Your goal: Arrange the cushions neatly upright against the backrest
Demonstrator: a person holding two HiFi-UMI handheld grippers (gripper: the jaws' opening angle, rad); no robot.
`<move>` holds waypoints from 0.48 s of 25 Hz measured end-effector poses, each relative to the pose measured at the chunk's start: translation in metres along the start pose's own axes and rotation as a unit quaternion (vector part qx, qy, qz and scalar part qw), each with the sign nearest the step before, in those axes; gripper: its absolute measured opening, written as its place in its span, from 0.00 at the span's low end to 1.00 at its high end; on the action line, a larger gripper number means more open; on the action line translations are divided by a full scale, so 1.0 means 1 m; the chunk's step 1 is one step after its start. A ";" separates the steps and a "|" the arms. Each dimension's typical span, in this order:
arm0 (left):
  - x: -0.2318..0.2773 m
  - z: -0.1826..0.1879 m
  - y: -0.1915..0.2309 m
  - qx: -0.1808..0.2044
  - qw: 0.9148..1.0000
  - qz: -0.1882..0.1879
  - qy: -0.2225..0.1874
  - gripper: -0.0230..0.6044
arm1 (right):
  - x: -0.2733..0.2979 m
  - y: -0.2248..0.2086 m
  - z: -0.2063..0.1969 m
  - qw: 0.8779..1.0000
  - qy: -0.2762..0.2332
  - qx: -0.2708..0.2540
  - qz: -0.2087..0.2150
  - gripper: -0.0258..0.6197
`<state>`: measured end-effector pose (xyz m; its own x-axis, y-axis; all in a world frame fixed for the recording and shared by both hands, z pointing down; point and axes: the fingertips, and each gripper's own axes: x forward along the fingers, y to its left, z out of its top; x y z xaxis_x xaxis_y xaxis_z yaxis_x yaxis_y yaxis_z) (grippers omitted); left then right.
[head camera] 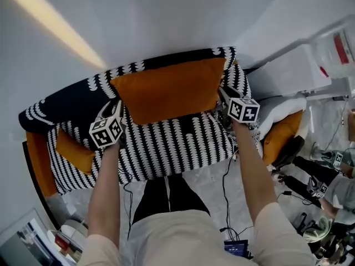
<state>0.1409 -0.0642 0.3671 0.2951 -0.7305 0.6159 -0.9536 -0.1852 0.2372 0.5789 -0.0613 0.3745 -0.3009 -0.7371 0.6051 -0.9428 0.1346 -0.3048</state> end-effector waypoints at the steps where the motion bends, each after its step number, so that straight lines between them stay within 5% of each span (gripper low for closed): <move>1: -0.012 -0.001 -0.005 0.001 1.000 0.000 0.003 0.28 | -0.010 0.011 -0.002 1.000 -0.001 0.005 0.009 0.19; 6: -0.074 -0.018 -0.032 0.002 1.000 -0.002 0.009 0.13 | -0.058 0.064 -0.019 0.998 0.000 0.003 0.060 0.11; 12: -0.145 -0.054 -0.047 -0.013 1.000 0.002 0.017 0.08 | -0.110 0.114 -0.053 0.995 0.011 -0.013 0.099 0.08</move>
<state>0.1462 0.0865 0.3071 0.2931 -0.7079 0.6427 -0.9532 -0.1645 0.2535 0.4968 0.0703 0.3123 -0.4833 -0.6806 0.5506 -0.8683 0.2924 -0.4007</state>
